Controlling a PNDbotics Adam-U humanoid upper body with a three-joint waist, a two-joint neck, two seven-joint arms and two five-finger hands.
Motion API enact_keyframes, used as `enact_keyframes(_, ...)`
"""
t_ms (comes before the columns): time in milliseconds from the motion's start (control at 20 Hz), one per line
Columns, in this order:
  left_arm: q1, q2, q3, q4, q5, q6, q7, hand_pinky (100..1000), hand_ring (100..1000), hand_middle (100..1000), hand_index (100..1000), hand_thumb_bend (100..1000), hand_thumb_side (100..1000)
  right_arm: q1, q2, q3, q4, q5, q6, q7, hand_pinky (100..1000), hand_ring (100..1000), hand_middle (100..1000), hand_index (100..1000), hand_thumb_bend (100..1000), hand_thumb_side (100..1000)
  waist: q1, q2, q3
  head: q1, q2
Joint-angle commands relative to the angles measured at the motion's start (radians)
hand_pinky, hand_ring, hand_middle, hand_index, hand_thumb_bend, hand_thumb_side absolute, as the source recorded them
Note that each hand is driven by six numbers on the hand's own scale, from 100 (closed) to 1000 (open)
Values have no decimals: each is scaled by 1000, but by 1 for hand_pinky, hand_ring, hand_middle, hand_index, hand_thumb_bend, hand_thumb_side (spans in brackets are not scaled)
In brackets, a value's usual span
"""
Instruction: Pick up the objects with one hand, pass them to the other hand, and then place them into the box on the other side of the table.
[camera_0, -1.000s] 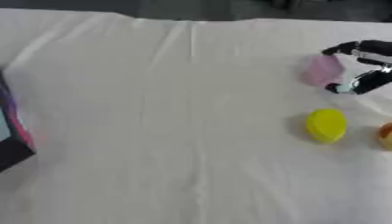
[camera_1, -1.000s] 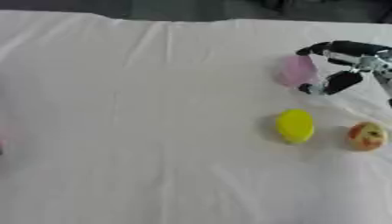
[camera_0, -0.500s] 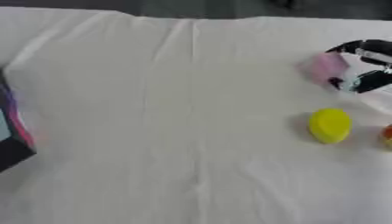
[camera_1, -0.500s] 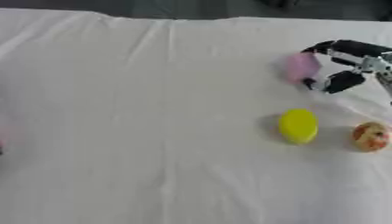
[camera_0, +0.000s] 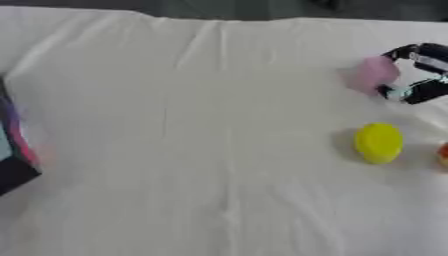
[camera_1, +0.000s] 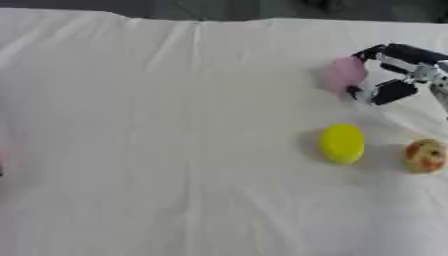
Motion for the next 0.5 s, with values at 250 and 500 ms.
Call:
enact_keyframes(250, 5, 11, 9, -2, -6, 1, -3, 887, 871, 940, 875, 337, 744, -13, -49, -10, -20, -77, 12, -53, 940, 893, 543, 618, 100, 287, 2, -29, -8, 5, 8)
enact_keyframes(500, 12, 14, 11, -1, -6, 1, -3, 888, 871, 940, 874, 334, 743, -16, -56, -11, -33, -181, 35, -82, 929, 871, 523, 589, 100, 223, 5, -45, -20, 7, 25)
